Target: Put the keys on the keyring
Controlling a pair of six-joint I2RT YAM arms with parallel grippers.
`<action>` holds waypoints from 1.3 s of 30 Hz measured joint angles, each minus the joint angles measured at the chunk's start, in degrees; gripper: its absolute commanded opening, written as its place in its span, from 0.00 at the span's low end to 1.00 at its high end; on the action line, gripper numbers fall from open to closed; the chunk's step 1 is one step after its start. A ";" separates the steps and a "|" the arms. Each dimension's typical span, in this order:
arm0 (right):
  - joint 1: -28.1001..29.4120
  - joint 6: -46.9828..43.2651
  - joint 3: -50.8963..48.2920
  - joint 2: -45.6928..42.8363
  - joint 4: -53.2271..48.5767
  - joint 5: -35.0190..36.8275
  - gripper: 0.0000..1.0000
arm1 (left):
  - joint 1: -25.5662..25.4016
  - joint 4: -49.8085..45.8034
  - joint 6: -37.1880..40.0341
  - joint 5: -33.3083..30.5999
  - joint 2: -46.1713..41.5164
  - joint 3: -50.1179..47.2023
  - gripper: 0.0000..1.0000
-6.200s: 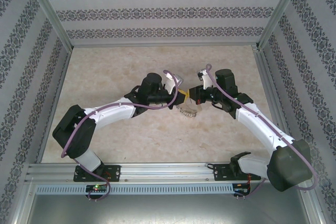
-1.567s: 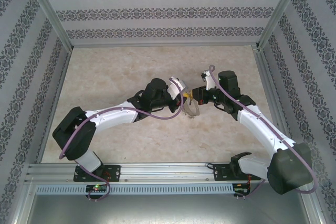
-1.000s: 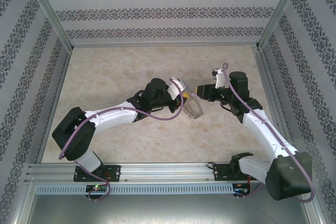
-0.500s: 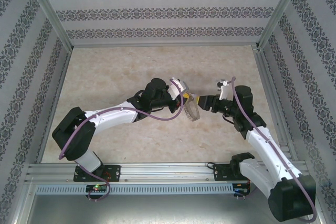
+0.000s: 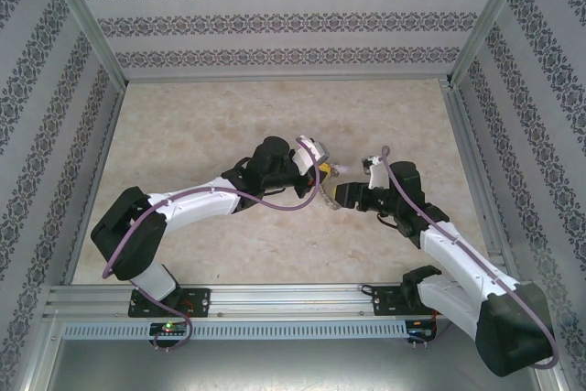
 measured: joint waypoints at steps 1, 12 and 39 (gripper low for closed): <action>0.26 0.09 -0.13 0.90 0.72 0.66 0.47 | 0.00 0.00 0.00 0.13 0.00 0.00 0.00; 1.05 0.02 -0.87 3.72 3.78 3.89 0.00 | 0.00 0.04 -0.02 0.68 0.02 0.02 0.00; 1.46 -3.34 5.49 1.05 4.63 3.15 0.00 | 3.02 -4.31 -5.33 -13.38 -8.41 7.93 1.00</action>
